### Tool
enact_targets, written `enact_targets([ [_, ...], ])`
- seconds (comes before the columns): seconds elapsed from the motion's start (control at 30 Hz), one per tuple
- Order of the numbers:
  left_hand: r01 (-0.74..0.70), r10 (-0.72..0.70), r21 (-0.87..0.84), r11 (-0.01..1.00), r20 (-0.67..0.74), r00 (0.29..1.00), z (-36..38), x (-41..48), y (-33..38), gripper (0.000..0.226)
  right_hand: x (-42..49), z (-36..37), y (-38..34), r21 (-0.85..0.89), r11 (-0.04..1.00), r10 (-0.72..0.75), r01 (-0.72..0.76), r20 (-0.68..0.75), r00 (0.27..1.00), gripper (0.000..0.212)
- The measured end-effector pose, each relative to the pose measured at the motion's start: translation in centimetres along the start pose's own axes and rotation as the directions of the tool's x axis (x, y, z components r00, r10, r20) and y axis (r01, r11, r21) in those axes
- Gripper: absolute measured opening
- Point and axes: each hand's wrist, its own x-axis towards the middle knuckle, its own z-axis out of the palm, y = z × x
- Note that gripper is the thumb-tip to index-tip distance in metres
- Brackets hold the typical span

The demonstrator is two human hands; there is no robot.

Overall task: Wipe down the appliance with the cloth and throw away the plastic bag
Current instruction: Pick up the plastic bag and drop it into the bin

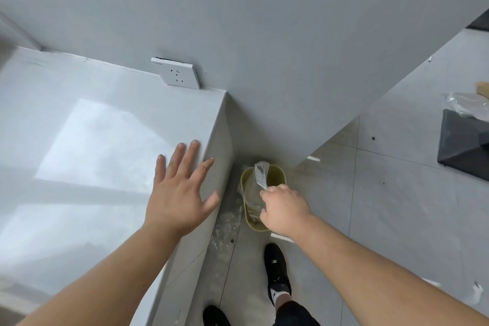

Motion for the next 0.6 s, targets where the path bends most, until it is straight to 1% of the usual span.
enact_targets([
  [0.23, -0.003, 0.003, 0.007, 1.000, -0.009, 1.000, 0.6, 0.1, -0.6, 0.065, 3.9, 4.6, 0.9, 0.021, 0.997, 0.069, -0.072, 0.123, 0.990, 0.036],
  [0.4, -0.016, 0.016, -0.006, 1.000, -0.039, 0.999, 1.0, 0.0, -0.7, 0.066, 6.6, 7.5, 1.7, 0.028, 0.992, 0.116, -0.124, 0.202, 0.972, 0.044],
  [0.6, -0.028, 0.025, -0.035, 0.999, -0.079, 0.997, 1.3, -0.1, -0.9, 0.064, 9.5, 9.8, 2.8, 0.006, 0.988, 0.144, -0.151, 0.278, 0.950, 0.047],
])
